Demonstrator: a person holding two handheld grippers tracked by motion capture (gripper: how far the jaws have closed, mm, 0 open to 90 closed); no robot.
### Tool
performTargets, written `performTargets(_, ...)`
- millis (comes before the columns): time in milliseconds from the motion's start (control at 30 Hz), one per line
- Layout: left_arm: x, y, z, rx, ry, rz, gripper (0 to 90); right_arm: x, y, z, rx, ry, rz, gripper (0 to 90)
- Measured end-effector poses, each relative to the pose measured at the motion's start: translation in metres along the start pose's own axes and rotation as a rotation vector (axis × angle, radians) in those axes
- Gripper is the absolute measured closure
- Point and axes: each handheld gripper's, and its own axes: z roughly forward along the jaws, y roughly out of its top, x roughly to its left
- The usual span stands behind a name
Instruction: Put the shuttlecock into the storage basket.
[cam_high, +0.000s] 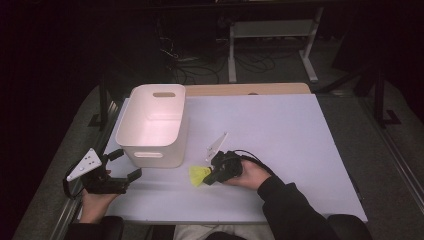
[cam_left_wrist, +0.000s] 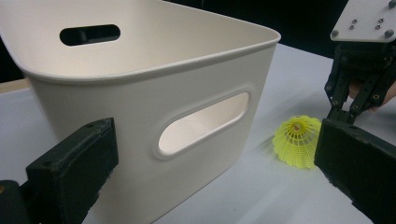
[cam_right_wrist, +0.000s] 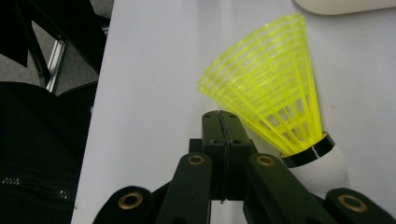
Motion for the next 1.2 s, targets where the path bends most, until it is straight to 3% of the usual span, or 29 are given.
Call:
performTargets(733,0.000,0.000,0.000,-0.004,-0.002,-0.002,0.0,-0.011,0.013,0.009,-0.002,-0.029,0.015,88.8)
performTargets(1200,0.000,0.000,-0.001,-0.004,-0.002,0.000,0.0,-0.022,0.015,0.008,-0.034,-0.054,0.047,88.8)
